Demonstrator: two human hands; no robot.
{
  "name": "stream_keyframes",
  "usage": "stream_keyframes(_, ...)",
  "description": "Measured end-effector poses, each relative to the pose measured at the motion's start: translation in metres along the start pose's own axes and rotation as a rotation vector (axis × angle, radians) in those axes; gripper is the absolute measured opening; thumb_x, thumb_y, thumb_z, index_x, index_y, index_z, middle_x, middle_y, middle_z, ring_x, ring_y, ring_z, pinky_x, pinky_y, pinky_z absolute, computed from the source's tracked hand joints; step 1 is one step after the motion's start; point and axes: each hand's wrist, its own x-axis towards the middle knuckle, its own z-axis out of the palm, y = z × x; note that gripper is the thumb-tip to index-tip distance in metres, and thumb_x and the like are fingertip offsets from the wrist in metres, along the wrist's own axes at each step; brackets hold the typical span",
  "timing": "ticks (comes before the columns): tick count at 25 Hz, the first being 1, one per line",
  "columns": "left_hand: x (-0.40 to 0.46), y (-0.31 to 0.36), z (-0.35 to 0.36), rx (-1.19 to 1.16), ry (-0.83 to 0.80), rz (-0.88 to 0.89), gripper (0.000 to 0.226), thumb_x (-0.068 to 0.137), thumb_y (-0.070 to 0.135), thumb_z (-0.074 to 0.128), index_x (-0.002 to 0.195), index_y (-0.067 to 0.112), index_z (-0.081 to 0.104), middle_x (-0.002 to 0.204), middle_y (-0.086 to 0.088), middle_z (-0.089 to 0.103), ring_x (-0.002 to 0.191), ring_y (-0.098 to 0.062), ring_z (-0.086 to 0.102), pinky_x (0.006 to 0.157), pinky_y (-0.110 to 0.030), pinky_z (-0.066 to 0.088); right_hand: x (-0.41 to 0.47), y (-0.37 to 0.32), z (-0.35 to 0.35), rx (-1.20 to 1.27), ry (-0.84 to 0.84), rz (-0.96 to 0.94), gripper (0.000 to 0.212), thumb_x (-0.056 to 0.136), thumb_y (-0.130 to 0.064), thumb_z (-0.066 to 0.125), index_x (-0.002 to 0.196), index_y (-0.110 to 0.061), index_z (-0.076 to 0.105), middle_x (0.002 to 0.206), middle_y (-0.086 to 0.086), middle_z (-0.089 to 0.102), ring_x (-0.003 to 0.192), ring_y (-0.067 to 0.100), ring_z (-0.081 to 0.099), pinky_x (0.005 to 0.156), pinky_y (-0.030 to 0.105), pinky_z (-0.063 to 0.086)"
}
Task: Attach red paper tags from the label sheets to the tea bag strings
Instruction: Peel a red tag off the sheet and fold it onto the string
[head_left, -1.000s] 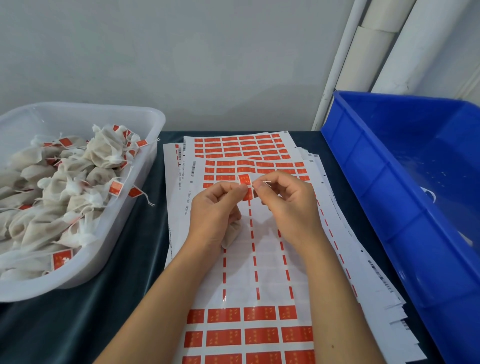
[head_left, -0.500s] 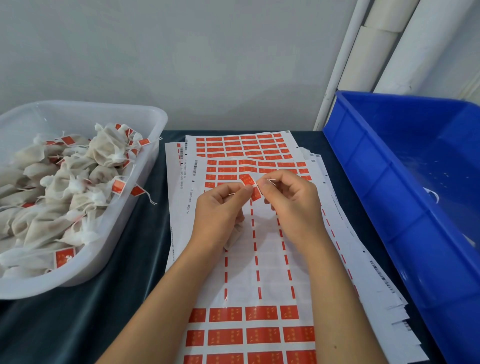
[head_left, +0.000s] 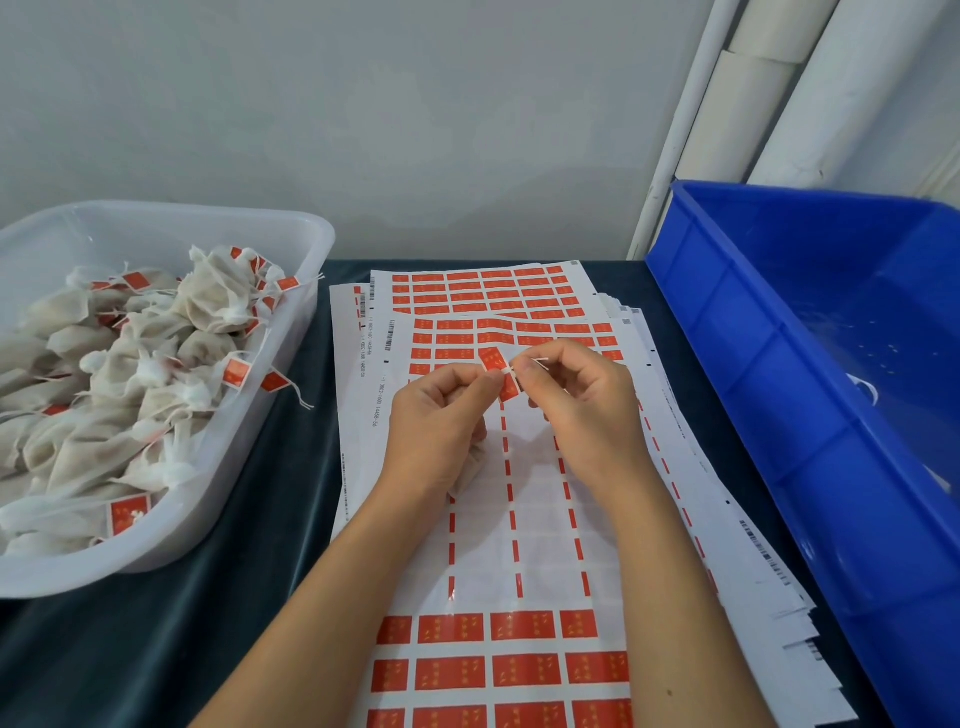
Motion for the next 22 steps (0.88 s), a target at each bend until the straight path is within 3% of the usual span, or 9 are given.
stream_keyframes(6,0.0012,-0.0012,-0.0017,0.023,-0.009,0.032,0.019,0.097,0.029,0.071,0.081,0.026,0.080,0.058,0.003,0.058,0.048,-0.010,0.047,0.051,-0.025,0.047,0.0001,0.0009,0.0014,0.020,-0.056,-0.019,0.008,0.099,-0.035,0.068,0.098,-0.042,0.070,0.097,-0.030,0.071,0.099,-0.004,0.067,0.074,0.007,0.053)
stream_keyframes(12,-0.0001,-0.0028,0.0007,0.087,-0.012,0.049,0.015,0.099,0.027,0.070,0.086,0.025,0.078,0.058,0.001,0.056,0.048,-0.011,0.048,0.049,-0.023,0.046,0.0026,0.0042,0.0009,-0.090,-0.037,-0.024,0.006,0.100,-0.033,0.067,0.095,-0.035,0.070,0.090,-0.025,0.071,0.099,-0.007,0.064,0.071,0.000,0.047)
stream_keyframes(14,-0.0007,-0.0032,0.0013,0.147,0.008,0.092,0.006,0.098,0.025,0.070,0.096,0.030,0.073,0.059,-0.001,0.058,0.052,-0.014,0.054,0.054,-0.026,0.052,0.0029,0.0047,0.0003,-0.114,-0.018,-0.006,0.008,0.100,-0.032,0.065,0.093,-0.036,0.068,0.090,-0.024,0.070,0.098,-0.011,0.062,0.069,-0.003,0.045)
stream_keyframes(16,-0.0004,-0.0051,0.0007,0.224,0.041,0.151,0.015,0.097,0.023,0.071,0.106,0.034,0.067,0.063,-0.005,0.060,0.058,-0.014,0.059,0.065,-0.028,0.059,0.0028,0.0054,-0.0006,-0.128,-0.008,0.002,0.008,0.101,-0.032,0.065,0.094,-0.035,0.067,0.091,-0.023,0.069,0.097,-0.012,0.061,0.069,-0.004,0.044)
stream_keyframes(19,-0.0020,-0.0066,-0.0020,0.328,0.085,0.284,0.020,0.095,0.021,0.074,0.102,0.034,0.061,0.066,0.005,0.059,0.057,-0.005,0.054,0.058,-0.013,0.051,0.0030,0.0066,-0.0022,-0.144,-0.020,0.012,0.007,0.101,-0.033,0.065,0.096,-0.032,0.069,0.091,-0.021,0.070,0.096,-0.010,0.062,0.070,-0.002,0.045)
stream_keyframes(22,-0.0040,-0.0079,-0.0026,0.371,0.084,0.399,0.019,0.094,0.019,0.074,0.094,0.033,0.061,0.079,0.011,0.065,0.069,-0.007,0.060,0.062,-0.010,0.051,0.0037,0.0070,-0.0013,-0.142,-0.028,0.029,0.007,0.100,-0.035,0.065,0.098,-0.031,0.071,0.093,-0.022,0.070,0.097,-0.010,0.062,0.075,0.005,0.048)
